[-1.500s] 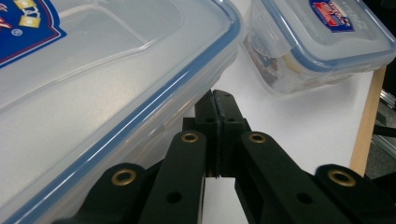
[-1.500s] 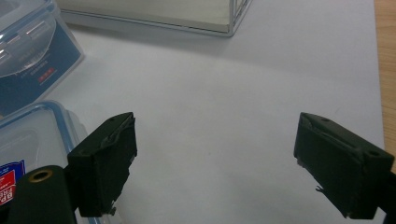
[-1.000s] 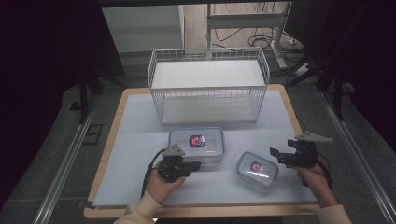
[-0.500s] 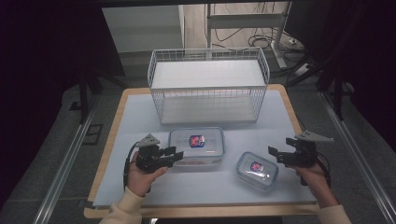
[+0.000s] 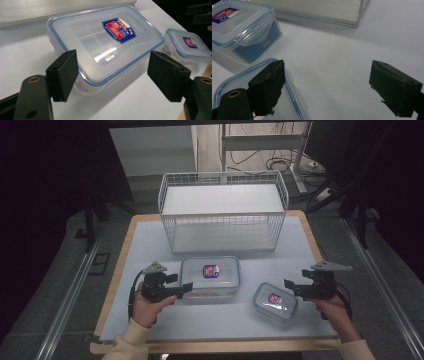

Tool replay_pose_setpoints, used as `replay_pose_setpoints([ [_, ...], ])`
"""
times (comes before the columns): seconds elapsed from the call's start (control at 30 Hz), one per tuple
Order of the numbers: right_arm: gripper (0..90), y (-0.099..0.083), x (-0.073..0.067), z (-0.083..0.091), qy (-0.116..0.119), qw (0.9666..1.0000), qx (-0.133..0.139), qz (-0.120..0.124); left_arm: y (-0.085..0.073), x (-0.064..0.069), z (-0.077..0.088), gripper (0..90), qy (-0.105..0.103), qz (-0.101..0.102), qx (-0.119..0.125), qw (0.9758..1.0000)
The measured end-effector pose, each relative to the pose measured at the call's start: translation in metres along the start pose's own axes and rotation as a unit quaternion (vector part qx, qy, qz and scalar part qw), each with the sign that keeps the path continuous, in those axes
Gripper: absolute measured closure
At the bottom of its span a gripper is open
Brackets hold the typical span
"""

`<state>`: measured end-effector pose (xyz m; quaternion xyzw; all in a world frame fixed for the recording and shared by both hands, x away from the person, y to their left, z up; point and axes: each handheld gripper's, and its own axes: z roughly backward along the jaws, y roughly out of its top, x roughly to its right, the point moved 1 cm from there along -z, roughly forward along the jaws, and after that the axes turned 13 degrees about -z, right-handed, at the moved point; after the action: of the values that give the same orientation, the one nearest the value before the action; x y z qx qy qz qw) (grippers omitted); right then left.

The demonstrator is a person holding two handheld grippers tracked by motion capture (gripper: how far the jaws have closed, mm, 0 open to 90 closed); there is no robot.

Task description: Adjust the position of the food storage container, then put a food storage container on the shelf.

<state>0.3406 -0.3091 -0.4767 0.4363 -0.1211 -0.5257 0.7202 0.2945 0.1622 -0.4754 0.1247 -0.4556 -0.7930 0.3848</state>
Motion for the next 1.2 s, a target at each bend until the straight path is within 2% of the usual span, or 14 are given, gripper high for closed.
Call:
replay_pose_setpoints([
  [0.27,13.4,0.001,-0.002,-0.001,0.007,1.0,-0.006,-0.001,-0.001,-0.006,0.003,23.8,0.006,0.009,0.002,0.9999],
  [0.5,13.0,0.003,-0.008,0.0,0.017,0.9998,-0.01,-0.001,0.0,-0.01,0.003,20.3,0.0,0.016,-0.001,0.9999],
  [0.6,12.5,0.008,-0.018,0.001,0.034,0.9993,-0.013,0.001,0.001,-0.019,0.003,16.7,-0.006,0.029,-0.005,0.9996],
  [0.63,12.5,0.008,-0.018,0.001,0.034,0.9993,-0.013,0.001,0.001,-0.019,0.003,16.6,-0.006,0.029,-0.005,0.9996],
  [0.7,12.0,0.012,-0.03,0.001,0.05,0.9986,-0.016,0.004,0.0,-0.023,0.002,16.1,-0.004,0.035,-0.011,0.9993],
  [0.77,11.8,0.013,-0.033,0.0,0.053,0.9984,-0.018,0.006,0.0,-0.025,0.0,15.8,-0.005,0.039,-0.012,0.9992],
  [0.8,11.4,0.016,-0.044,-0.005,0.064,0.9976,-0.025,0.007,0.0,-0.027,0.0,15.8,-0.005,0.042,-0.014,0.999],
  [0.83,11.4,0.016,-0.044,-0.005,0.064,0.9976,-0.025,0.007,0.0,-0.029,-0.001,15.8,-0.004,0.048,-0.017,0.9987],
  [0.9,11.3,0.021,-0.057,-0.015,0.074,0.9965,-0.036,0.014,0.0,-0.031,-0.003,15.9,-0.004,0.056,-0.02,0.9982],
  [0.93,11.3,0.021,-0.057,-0.015,0.074,0.9965,-0.036,0.014,0.0,-0.032,-0.004,15.9,-0.004,0.057,-0.023,0.9981],
  [0.97,10.7,0.025,-0.064,-0.023,0.077,0.9959,-0.045,0.013,-0.001,-0.035,-0.006,15.8,-0.004,0.057,-0.029,0.9979],
  [1.07,10.2,0.029,-0.07,-0.031,0.079,0.9954,-0.053,0.011,-0.002,-0.037,-0.008,15.8,-0.006,0.064,-0.03,0.9975],
  [1.1,9.8,0.034,-0.077,-0.037,0.082,0.9948,-0.06,0.006,-0.002,-0.041,-0.011,15.8,-0.011,0.071,-0.03,0.9969],
  [1.2,9.0,0.038,-0.082,-0.044,0.085,0.9941,-0.068,-0.002,-0.003,-0.045,-0.015,15.9,-0.018,0.076,-0.035,0.9963],
])
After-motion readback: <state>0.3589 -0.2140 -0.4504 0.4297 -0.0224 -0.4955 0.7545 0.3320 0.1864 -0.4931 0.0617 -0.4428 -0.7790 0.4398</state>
